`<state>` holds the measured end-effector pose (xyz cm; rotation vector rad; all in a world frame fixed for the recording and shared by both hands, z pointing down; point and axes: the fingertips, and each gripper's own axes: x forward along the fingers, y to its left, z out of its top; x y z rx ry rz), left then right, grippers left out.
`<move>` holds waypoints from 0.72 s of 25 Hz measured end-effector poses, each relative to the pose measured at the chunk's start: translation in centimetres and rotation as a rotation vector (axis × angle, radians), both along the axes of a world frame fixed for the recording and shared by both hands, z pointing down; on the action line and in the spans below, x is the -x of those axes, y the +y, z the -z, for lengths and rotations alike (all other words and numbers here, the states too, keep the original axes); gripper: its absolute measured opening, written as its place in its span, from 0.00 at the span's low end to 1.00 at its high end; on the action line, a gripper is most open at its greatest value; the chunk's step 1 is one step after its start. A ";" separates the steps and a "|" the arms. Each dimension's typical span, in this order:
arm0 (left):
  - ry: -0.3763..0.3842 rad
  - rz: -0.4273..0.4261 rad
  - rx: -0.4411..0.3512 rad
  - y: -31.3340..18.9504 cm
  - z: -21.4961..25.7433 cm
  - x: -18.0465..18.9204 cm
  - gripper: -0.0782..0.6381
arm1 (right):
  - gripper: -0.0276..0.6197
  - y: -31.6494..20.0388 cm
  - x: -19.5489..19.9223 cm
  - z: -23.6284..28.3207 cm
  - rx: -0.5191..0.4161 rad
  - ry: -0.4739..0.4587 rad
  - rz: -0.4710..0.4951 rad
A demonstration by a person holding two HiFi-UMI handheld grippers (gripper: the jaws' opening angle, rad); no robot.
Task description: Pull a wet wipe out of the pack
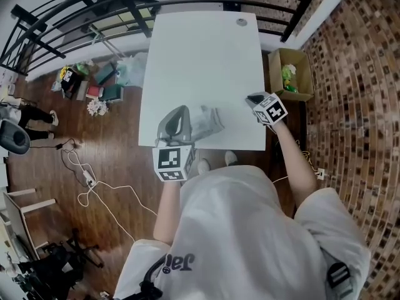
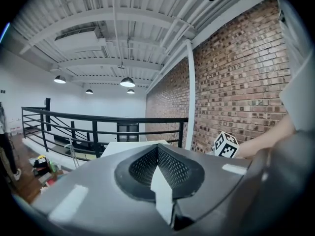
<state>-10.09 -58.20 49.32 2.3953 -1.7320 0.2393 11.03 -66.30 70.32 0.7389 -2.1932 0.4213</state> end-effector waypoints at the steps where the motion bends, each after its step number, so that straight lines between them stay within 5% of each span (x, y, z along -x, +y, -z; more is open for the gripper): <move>1: 0.001 0.000 0.000 0.2 0.0 0.1 0.13 | 0.03 0.2 -0.4 -1.1 0.011 0.012 -0.033; 4: 0.005 -0.001 0.002 1.0 0.0 0.6 0.13 | 0.19 1.0 -1.3 -2.1 0.001 0.044 -0.106; 10: 0.034 -0.017 -0.002 2.9 0.0 1.5 0.13 | 0.20 3.0 -0.7 3.5 -0.078 -0.044 -0.196; 14: 0.084 -0.054 -0.009 4.5 0.6 1.6 0.13 | 0.18 5.9 1.4 9.4 -0.168 -0.149 -0.237; 18: 0.128 -0.062 -0.008 6.7 0.4 1.9 0.13 | 0.03 10.2 3.8 15.0 -0.299 -0.294 -0.282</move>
